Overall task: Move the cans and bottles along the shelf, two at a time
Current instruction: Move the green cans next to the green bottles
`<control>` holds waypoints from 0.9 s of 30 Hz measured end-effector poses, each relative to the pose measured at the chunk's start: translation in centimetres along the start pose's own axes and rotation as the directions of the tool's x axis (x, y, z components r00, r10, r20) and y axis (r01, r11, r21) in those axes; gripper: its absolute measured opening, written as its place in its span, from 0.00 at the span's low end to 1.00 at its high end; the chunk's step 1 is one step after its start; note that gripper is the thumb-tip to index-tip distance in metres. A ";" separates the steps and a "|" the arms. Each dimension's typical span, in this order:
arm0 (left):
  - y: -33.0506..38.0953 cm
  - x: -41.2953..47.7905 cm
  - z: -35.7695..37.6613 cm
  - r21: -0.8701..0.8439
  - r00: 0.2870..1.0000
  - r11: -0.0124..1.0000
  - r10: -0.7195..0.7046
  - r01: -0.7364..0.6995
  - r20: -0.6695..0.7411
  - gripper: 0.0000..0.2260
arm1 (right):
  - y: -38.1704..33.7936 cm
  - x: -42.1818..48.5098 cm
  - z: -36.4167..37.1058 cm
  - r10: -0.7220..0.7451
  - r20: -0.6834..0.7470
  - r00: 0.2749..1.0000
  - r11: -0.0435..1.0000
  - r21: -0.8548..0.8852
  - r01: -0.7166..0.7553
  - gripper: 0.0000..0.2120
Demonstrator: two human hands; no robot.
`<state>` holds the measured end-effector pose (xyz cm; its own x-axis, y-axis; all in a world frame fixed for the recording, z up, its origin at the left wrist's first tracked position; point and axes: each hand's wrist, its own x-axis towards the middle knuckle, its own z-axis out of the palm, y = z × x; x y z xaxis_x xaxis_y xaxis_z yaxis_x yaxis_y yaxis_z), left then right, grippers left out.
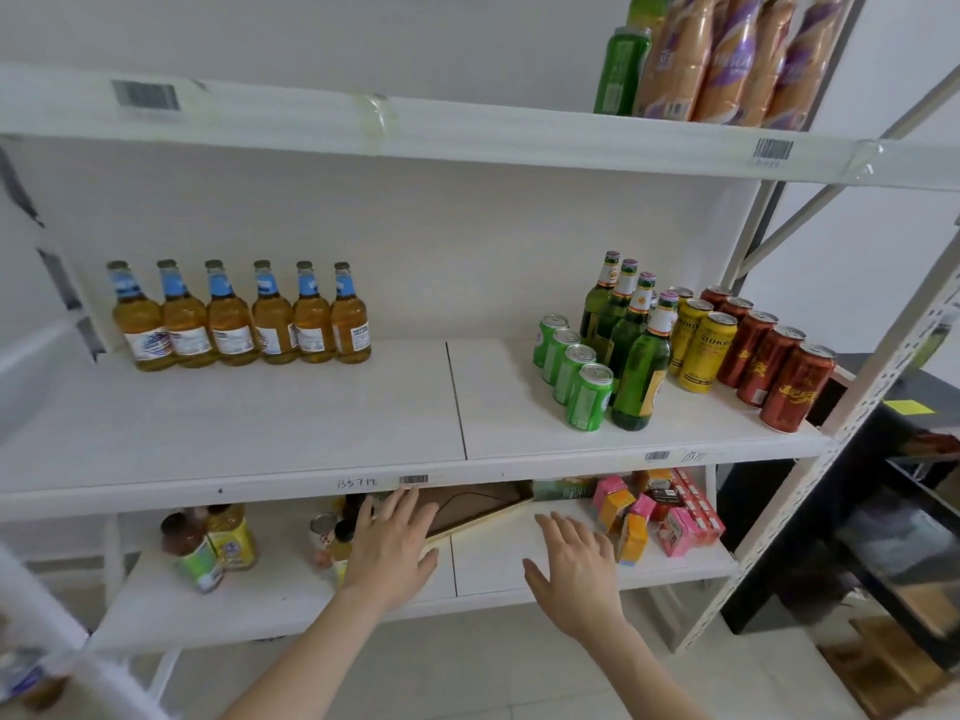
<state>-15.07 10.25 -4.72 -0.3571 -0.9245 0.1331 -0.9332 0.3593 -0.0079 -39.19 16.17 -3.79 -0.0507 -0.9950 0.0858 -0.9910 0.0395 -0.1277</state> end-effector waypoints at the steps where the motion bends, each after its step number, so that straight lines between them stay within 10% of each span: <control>1: -0.5 -0.6 -0.3 -0.003 1.000 1.000 -0.010 0.010 0.003 0.25 | -0.9 -0.4 0.0 -0.004 0.004 1.000 1.000 0.000 0.004 0.29; 27: -21.2 -0.8 -3.6 0.047 0.997 0.996 -0.074 0.074 -0.005 0.26 | -21.4 7.4 1.0 -0.061 0.004 0.998 0.998 0.006 0.061 0.30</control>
<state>5.15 3.77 -1.10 -0.2868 -0.9479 0.1385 -0.9580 0.2832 -0.0451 -18.22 7.91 -1.38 0.0106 -0.9959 0.0899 -0.9915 -0.0221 -0.1280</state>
